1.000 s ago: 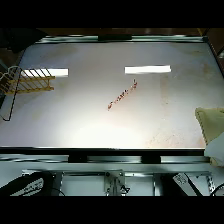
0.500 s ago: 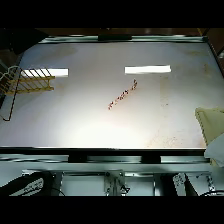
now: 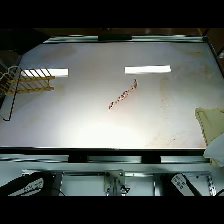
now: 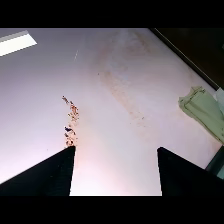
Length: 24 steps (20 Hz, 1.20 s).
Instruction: Fold the shirts.
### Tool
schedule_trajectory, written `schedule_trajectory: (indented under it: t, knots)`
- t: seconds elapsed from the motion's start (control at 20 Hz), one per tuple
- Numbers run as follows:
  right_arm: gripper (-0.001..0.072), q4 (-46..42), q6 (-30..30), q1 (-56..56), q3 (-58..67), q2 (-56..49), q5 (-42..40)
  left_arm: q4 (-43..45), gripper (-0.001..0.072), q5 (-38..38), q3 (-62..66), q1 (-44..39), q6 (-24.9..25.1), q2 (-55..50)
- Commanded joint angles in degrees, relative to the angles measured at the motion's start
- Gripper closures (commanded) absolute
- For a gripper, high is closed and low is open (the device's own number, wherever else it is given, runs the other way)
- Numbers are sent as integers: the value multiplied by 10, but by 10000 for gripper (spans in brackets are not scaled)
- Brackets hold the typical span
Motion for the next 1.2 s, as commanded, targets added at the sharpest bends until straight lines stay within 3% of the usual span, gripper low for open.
schedule_trajectory:
  t: [0.0, 0.15, 0.25, 0.3, 0.35, 0.45, 0.75, 1.15]
  knots:
    - [171, -24, -18, 208, 0, -74, 35, 100, 111, 0, 0, -2, -3, -5]
    - [164, -295, -7, 471, 0, -149, 10, 292, 111, -45, 0, -23, -97, -41]
    - [163, -390, 3, 589, 0, -215, 9, 357, 111, -126, 0, -47, -156, -87]
    - [161, -405, 13, 625, 0, -251, 21, 377, 111, -170, 0, -64, -172, -115]
    - [84, -402, 12, 644, 0, -284, 37, 397, 111, -204, 0, -82, -186, -141]
    - [61, -399, -2, 660, 0, -337, 84, 428, 112, -235, 0, -120, -195, -187]
    - [62, -409, -24, 659, 0, -380, 122, 439, 111, -161, 0, -173, -195, -240]
    - [62, -409, -24, 659, 0, -380, 122, 439, 110, -160, 0, -174, -195, -252]
